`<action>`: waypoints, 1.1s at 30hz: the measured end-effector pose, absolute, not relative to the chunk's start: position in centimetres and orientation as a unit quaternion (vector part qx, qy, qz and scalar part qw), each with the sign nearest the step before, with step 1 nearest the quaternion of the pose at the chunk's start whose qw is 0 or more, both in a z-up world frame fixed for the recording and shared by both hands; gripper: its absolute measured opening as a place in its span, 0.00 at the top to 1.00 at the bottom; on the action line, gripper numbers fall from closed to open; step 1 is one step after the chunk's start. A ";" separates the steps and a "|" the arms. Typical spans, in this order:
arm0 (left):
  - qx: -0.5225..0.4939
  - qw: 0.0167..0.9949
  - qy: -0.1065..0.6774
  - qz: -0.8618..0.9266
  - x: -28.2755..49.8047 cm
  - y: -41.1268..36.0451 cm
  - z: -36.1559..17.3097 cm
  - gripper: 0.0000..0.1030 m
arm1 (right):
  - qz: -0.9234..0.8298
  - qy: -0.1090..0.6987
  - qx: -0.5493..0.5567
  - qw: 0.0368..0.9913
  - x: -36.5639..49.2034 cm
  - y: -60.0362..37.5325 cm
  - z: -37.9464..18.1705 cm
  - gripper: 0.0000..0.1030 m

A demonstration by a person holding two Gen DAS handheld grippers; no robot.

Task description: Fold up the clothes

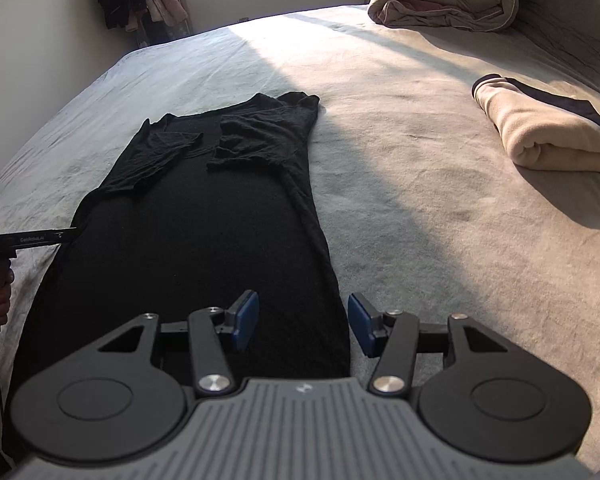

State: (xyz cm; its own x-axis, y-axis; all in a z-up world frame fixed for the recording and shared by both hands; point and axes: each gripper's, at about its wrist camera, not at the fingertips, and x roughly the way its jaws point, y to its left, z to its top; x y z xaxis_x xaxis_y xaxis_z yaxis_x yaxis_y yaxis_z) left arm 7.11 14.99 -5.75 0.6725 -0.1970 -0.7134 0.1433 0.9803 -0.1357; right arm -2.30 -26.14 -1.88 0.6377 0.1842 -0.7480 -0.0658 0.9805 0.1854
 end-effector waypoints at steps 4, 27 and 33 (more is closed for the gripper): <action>-0.042 0.904 0.411 -0.110 2.7 15.5 -5.5 0.59 | 0.055 0.437 0.061 0.896 -4.2 -26.9 -2.7 0.47; -0.188 0.807 0.506 -0.240 -13.1 19.2 -6.4 0.51 | 0.103 0.479 0.261 0.832 -17.2 -33.2 -5.4 0.48; -0.252 0.783 0.503 -0.266 -14.5 20.3 -8.0 0.51 | 0.123 0.454 0.332 0.818 -18.1 -34.5 -6.5 0.48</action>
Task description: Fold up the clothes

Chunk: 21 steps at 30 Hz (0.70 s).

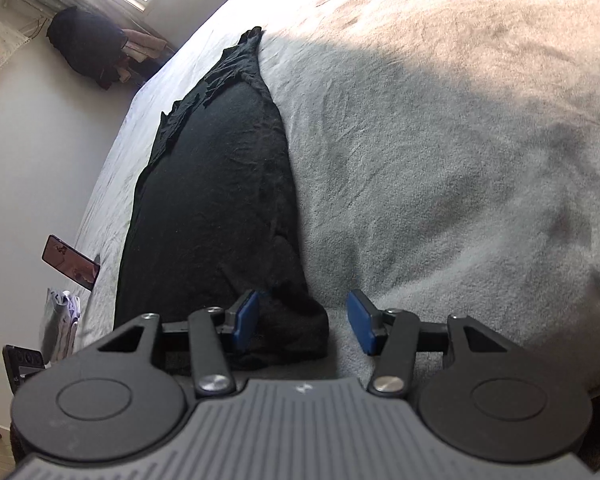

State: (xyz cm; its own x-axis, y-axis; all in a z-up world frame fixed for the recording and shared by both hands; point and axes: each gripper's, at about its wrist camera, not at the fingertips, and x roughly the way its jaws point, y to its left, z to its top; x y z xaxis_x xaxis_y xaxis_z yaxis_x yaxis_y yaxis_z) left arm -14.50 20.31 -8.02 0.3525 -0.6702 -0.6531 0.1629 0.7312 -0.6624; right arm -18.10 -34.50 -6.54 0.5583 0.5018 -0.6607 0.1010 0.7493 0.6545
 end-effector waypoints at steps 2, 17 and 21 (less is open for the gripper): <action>-0.278 0.776 0.496 -0.274 -14.6 20.7 -8.8 0.51 | 0.127 0.445 0.347 0.815 -18.3 -34.8 -6.8 0.48; -0.304 0.757 0.485 -0.314 -13.9 20.3 -9.8 0.51 | 0.178 0.432 0.370 0.803 -18.0 -34.5 -7.8 0.48; -0.292 0.761 0.481 -0.323 -13.9 19.9 -9.6 0.51 | 0.189 0.433 0.355 0.806 -17.9 -34.0 -7.8 0.48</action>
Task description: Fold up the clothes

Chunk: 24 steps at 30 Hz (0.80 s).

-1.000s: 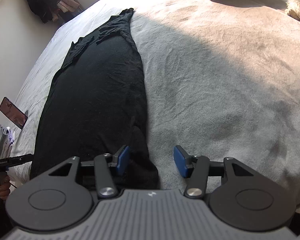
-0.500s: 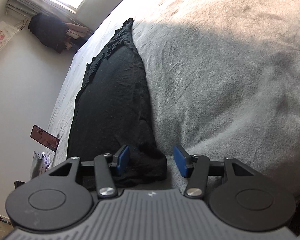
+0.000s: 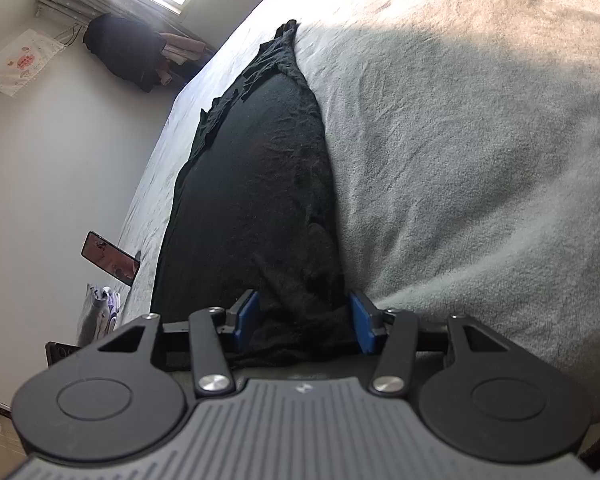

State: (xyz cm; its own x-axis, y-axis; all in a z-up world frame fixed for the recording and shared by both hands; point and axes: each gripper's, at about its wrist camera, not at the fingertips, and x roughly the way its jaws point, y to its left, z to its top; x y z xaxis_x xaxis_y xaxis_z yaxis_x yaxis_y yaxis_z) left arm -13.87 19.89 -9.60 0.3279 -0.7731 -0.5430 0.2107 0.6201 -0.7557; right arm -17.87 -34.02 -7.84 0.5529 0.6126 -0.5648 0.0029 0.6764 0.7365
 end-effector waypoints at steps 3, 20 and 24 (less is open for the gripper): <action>-0.282 0.763 0.478 -0.331 -13.9 19.5 -9.5 0.50 | 0.195 0.434 0.346 0.809 -17.8 -33.7 -7.9 0.48; -0.295 0.756 0.485 -0.326 -13.8 18.7 -10.0 0.92 | 0.215 0.469 0.336 0.788 -16.9 -32.2 -7.7 0.88; -0.316 0.754 0.470 -0.333 -13.7 18.9 -9.9 0.92 | 0.222 0.458 0.352 0.785 -16.3 -31.8 -6.6 0.89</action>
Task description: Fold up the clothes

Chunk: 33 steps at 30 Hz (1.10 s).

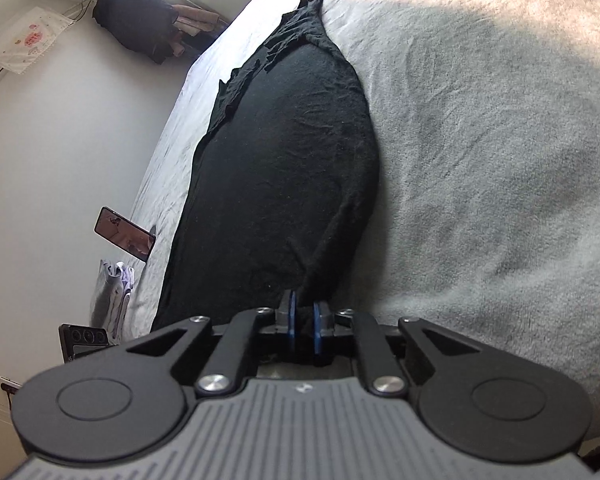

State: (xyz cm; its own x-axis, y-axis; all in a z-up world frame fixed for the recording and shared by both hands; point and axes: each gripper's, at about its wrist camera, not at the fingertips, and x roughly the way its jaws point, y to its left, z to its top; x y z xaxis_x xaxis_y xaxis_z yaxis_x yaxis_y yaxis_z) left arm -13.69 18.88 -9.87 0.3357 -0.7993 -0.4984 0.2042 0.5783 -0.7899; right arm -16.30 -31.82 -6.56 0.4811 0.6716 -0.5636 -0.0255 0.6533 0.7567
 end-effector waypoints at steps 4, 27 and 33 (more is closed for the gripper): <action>-0.344 0.756 0.442 -0.339 -13.1 19.0 -9.0 0.93 | 0.215 0.450 0.354 0.791 -14.9 -31.3 -5.1 0.89; -0.411 0.815 0.365 -0.181 0.5 19.3 -7.1 0.93 | 0.154 0.416 0.350 0.825 -0.2 -30.6 -4.5 0.89; -0.391 0.830 0.368 -0.150 2.4 18.7 -8.7 0.93 | 0.117 0.441 0.353 0.817 2.3 -30.0 -6.2 0.88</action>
State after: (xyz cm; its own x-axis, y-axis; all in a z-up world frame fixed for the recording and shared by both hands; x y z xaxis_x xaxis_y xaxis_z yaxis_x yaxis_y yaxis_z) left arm 2.44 18.75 -8.70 0.6844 -0.5372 -0.4929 -0.0377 0.6491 -0.7598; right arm 2.26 -29.96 -6.22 0.5833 0.5020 -0.6385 0.1208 0.7238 0.6794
